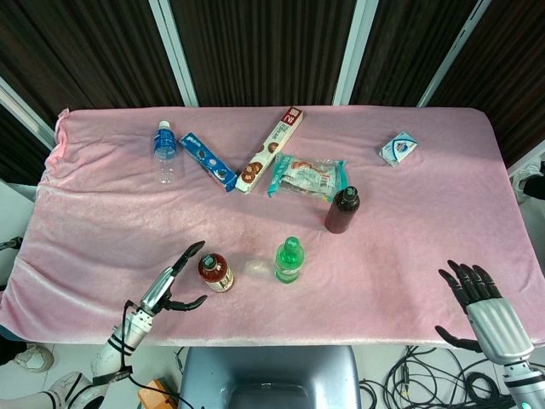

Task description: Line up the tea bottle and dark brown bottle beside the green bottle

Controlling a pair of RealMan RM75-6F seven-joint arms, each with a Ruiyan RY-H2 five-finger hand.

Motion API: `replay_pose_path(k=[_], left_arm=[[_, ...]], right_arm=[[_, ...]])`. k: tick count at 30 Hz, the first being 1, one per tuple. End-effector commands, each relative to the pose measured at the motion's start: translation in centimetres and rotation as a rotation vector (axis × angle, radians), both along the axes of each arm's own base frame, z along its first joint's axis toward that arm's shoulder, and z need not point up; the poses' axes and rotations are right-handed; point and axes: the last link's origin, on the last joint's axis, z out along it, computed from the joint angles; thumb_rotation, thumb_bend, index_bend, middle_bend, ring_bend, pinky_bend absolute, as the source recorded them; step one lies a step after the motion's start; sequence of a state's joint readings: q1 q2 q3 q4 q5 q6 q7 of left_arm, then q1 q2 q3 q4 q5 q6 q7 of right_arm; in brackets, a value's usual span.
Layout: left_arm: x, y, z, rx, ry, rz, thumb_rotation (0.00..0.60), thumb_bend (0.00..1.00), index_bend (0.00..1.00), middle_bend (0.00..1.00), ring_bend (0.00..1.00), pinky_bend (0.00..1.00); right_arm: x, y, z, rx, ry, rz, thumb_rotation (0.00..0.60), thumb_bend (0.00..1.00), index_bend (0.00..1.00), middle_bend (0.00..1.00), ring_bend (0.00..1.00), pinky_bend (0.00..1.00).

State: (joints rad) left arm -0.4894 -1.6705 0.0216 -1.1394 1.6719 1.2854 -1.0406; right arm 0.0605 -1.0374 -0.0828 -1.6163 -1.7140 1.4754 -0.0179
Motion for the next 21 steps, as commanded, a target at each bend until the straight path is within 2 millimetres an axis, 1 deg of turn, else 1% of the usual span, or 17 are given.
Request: replay_pose_path(k=[1,10,11,13,15,19,21], left_arm=[[0.0,0.0,-0.1,-0.004,0.002,0.001,0.6,0.28,0.0,0.0,0.0,0.02],[0.3,0.4,-0.6,-0.007,-0.011,0.025,0.6,0.28,0.0,0.0,0.0,0.03],[0.4,0.5,-0.7,-0.007,-0.013,0.027,0.6,0.28,0.0,0.02,0.0,0.04],[0.6,0.8,-0.8,-0.006,-0.019,0.03,0.6,0.28,0.02,0.1,0.01,0.05],[0.8,1.0,-0.9,-0.018,-0.02,0.024,0.6,0.28,0.08,0.2,0.03,0.07],[1.3,1.3,-1.3,-0.036,-0.014,0.021,0.6,0.27,0.22,0.31,0.06,0.07],[1.6,1.4,-1.5,-0.041,-0.009,0.02,0.6,0.27,0.3,0.39,0.11,0.09]], right_arm=[[0.0,0.0,0.1,-0.002,-0.004,0.001,0.6,0.33,0.0,0.0,0.0,0.03],[-0.1,0.2,0.1,0.002,-0.002,0.002,0.6,0.33,0.0,0.0,0.0,0.03],[-0.1,0.2,0.1,0.001,-0.002,0.002,0.6,0.33,0.0,0.0,0.0,0.03],[-0.2,0.2,0.2,0.0,0.0,-0.002,0.6,0.33,0.0,0.0,0.0,0.03],[-0.2,0.1,0.2,-0.002,-0.003,-0.004,0.6,0.33,0.0,0.0,0.0,0.03],[-0.2,0.2,0.4,-0.011,-0.007,-0.004,0.6,0.33,0.0,0.0,0.0,0.03],[-0.2,0.2,0.5,-0.014,-0.009,-0.003,0.6,0.33,0.0,0.0,0.0,0.03]])
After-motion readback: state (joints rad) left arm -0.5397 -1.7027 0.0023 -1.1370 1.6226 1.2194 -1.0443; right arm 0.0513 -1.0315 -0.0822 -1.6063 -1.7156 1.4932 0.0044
